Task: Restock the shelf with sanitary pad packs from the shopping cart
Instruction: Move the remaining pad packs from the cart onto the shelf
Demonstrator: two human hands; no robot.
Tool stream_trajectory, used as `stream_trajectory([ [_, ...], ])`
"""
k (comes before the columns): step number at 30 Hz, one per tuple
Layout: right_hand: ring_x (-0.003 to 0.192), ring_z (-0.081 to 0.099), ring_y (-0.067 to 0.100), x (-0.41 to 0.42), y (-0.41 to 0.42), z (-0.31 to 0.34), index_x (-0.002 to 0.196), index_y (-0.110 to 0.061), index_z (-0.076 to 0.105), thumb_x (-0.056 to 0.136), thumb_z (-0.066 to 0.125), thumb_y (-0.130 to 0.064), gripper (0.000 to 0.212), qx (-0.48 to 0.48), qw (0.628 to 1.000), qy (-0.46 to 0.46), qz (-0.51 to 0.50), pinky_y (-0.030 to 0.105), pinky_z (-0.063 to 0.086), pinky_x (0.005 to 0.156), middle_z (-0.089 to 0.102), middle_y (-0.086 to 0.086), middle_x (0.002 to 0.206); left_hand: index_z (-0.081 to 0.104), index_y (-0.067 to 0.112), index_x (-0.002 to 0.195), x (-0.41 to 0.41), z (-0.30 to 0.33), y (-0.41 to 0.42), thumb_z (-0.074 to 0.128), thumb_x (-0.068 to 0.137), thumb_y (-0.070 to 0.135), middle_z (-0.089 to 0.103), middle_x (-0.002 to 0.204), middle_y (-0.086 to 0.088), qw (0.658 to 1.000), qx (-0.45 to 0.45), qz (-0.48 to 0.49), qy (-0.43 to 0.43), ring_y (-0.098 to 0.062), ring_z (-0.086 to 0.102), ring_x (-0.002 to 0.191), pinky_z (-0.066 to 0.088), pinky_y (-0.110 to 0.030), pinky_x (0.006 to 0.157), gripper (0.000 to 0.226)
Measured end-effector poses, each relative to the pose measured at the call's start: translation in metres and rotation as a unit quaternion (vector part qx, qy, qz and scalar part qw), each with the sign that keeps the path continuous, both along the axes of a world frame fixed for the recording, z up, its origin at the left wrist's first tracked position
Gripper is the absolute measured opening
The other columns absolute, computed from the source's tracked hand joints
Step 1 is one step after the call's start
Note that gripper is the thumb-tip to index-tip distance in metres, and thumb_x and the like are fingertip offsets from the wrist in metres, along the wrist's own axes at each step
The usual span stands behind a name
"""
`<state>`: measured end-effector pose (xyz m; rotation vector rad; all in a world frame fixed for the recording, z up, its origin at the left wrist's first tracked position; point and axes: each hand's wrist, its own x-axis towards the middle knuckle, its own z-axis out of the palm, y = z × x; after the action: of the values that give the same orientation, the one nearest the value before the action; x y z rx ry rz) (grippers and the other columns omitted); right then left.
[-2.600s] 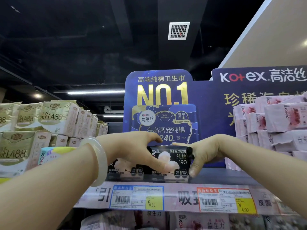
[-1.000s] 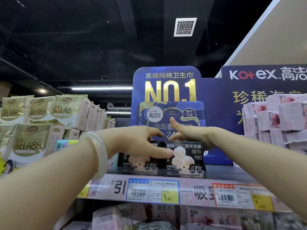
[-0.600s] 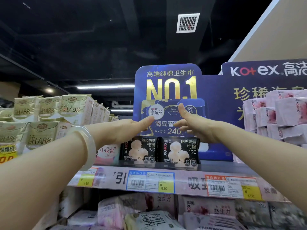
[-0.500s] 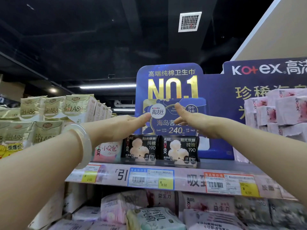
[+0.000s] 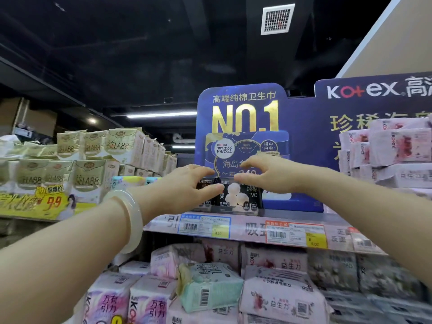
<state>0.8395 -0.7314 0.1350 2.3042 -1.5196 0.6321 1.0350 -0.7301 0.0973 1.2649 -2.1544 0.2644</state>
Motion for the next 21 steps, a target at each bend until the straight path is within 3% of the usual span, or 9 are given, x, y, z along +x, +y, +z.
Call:
stream_trajectory([
  [3, 0.14, 0.019, 0.023, 0.006, 0.012, -0.02, 0.142, -0.018, 0.035, 0.092, 0.046, -0.049, 0.061, -0.076, 0.995, 0.058, 0.016, 0.037, 0.019, 0.113, 0.029, 0.008, 0.15, 0.027, 0.028, 0.148, -0.002, -0.012, 0.008, 0.053, 0.091, 0.049, 0.029, 0.153, 0.005, 1.0, -0.019, 0.012, -0.02, -0.013, 0.035, 0.134, 0.027, -0.022, 0.104, 0.066],
  [7, 0.146, -0.007, 0.023, 0.027, 0.014, -0.055, 0.145, -0.025, 0.027, 0.088, 0.049, -0.055, 0.068, -0.099, 0.989, 0.098, 0.043, 0.045, 0.002, 0.119, 0.006, 0.005, 0.159, 0.017, 0.03, 0.151, 0.007, -0.036, 0.021, 0.057, 0.089, 0.048, 0.023, 0.156, 0.006, 0.997, -0.007, 0.051, -0.063, -0.015, 0.024, 0.14, 0.023, -0.024, 0.109, 0.076],
  [11, 0.146, -0.007, 0.024, 0.057, 0.018, -0.09, 0.146, -0.024, 0.024, 0.089, 0.052, -0.05, 0.069, -0.096, 0.985, 0.106, 0.093, 0.048, -0.001, 0.118, 0.005, 0.005, 0.159, 0.016, 0.032, 0.15, 0.028, -0.068, 0.036, 0.056, 0.086, 0.055, 0.025, 0.155, 0.007, 0.994, 0.021, 0.088, -0.064, -0.013, 0.025, 0.14, 0.024, -0.024, 0.109, 0.079],
  [15, 0.146, -0.011, 0.025, 0.095, 0.022, -0.138, 0.147, -0.023, 0.021, 0.09, 0.05, -0.049, 0.069, -0.038, 0.979, 0.11, 0.166, 0.048, -0.006, 0.116, 0.003, 0.01, 0.159, 0.021, 0.033, 0.148, 0.062, -0.11, 0.055, 0.039, 0.05, 0.094, 0.027, 0.154, 0.006, 0.986, 0.079, 0.13, -0.069, -0.016, 0.02, 0.145, 0.02, -0.025, 0.112, 0.116],
  [21, 0.145, -0.011, 0.027, 0.165, 0.023, -0.225, 0.147, -0.017, 0.017, 0.09, 0.052, -0.045, 0.073, 0.057, 0.961, 0.137, 0.234, 0.05, -0.004, 0.116, -0.002, 0.011, 0.158, 0.01, 0.031, 0.151, 0.124, -0.193, 0.082, 0.056, 0.074, 0.072, 0.016, 0.158, 0.003, 0.957, 0.171, 0.232, -0.042, -0.014, 0.013, 0.146, 0.016, -0.022, 0.114, 0.099],
])
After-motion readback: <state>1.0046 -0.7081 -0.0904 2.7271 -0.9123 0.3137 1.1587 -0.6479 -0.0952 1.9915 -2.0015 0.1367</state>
